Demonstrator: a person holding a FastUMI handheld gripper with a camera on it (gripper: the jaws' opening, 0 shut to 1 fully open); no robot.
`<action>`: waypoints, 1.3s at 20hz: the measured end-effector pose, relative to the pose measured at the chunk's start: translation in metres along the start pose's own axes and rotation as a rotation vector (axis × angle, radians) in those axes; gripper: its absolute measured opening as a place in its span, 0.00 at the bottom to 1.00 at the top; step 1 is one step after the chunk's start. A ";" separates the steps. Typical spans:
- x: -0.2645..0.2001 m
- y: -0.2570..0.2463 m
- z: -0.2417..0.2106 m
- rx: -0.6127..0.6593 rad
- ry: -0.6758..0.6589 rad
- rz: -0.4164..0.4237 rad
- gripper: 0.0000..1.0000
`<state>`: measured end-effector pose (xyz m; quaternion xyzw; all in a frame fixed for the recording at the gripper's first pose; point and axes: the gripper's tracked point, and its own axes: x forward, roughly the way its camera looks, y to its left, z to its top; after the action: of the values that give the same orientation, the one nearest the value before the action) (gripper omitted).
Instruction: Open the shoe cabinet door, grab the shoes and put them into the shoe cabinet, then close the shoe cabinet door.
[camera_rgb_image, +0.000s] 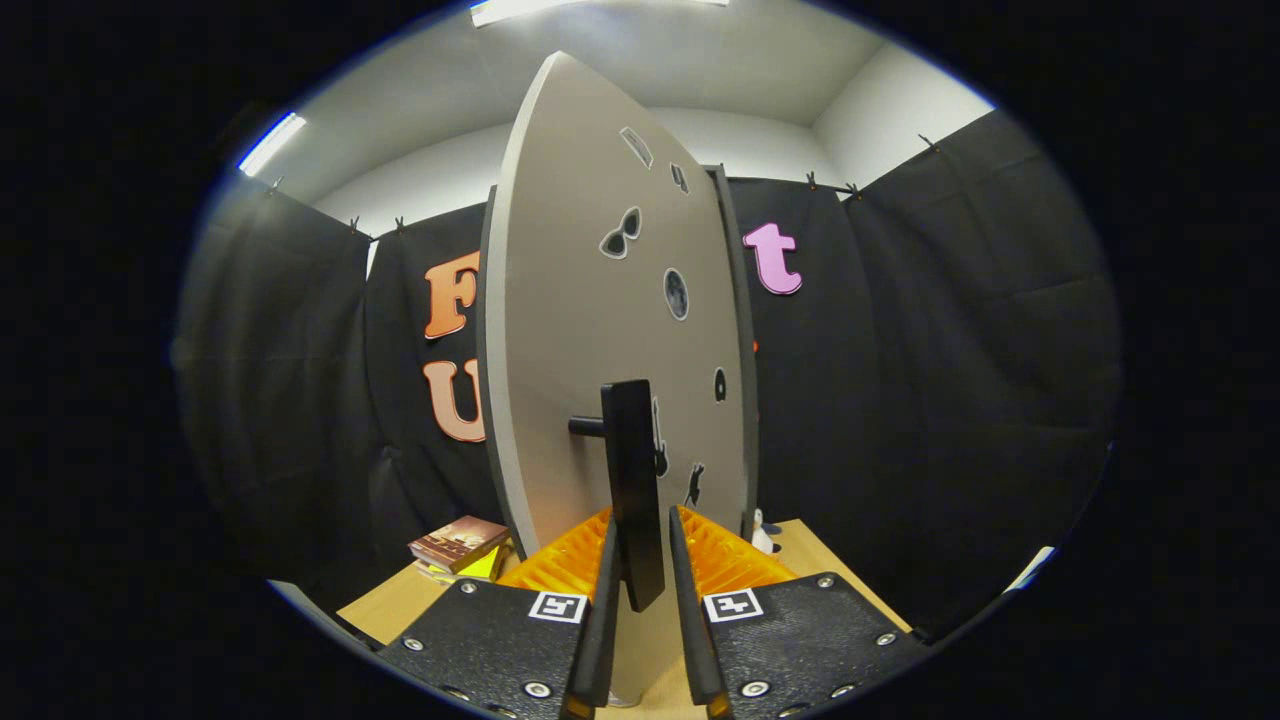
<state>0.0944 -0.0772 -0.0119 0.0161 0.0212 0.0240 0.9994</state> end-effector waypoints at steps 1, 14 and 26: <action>-0.003 -0.008 0.001 -0.014 -0.001 -0.010 0.29; -0.018 -0.132 0.010 0.009 -0.020 -0.170 0.24; -0.029 -0.154 0.009 -0.002 -0.015 -0.176 0.23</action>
<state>0.0735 -0.2329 -0.0067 0.0133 0.0150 -0.0642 0.9977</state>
